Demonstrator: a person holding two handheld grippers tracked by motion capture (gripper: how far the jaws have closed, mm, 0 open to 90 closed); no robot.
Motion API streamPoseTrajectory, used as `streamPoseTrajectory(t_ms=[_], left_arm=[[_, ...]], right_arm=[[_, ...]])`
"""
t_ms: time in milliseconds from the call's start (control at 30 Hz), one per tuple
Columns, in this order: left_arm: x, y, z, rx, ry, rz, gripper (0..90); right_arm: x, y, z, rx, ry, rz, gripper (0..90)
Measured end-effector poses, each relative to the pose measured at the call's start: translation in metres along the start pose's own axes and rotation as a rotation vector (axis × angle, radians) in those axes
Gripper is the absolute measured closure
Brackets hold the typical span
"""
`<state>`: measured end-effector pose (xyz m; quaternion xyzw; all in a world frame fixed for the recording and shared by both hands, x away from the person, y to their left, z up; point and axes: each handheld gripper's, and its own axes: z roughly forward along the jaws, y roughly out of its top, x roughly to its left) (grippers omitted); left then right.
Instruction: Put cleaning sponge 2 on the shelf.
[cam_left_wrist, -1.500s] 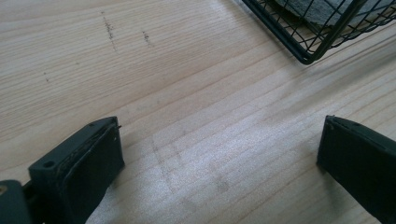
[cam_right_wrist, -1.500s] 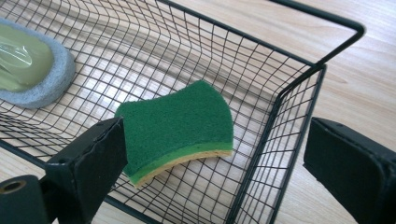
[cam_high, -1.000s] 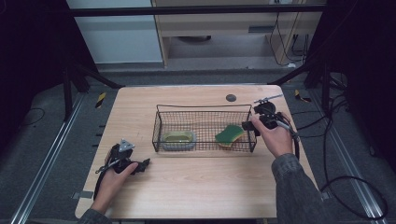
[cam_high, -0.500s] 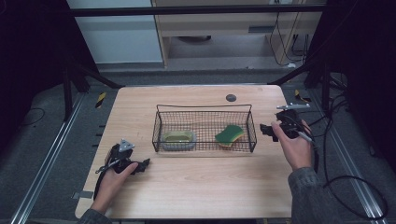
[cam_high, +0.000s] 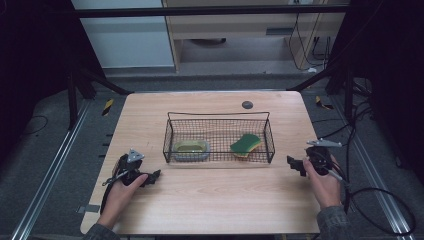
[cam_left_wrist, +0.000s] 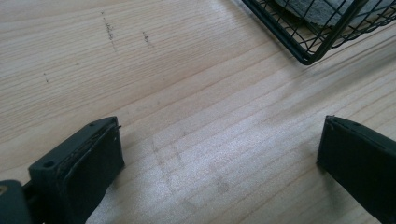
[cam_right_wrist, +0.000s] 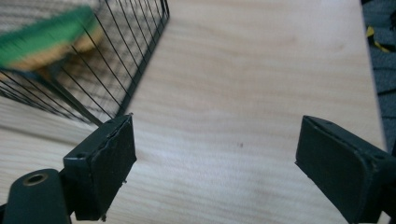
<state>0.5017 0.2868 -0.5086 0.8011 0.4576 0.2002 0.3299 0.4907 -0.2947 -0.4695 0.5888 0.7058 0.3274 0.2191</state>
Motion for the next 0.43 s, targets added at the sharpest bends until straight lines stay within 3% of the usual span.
streamPoseTrajectory(t_ms=[200, 367, 433], left_arm=[[0.000, 0.000, 0.000, 0.002, 0.000, 0.001, 0.0], [0.000, 0.001, 0.000, 0.001, -0.001, 0.002, 0.0], [0.001, 0.001, 0.001, 0.003, -0.001, 0.006, 0.0]], right_arm=[[-0.001, -0.019, 0.018, 0.015, 0.005, 0.020, 11.4], [0.002, -0.028, 0.029, -0.013, -0.021, -0.019, 7.7], [0.007, -0.029, 0.033, -0.013, -0.044, -0.065, 4.0]])
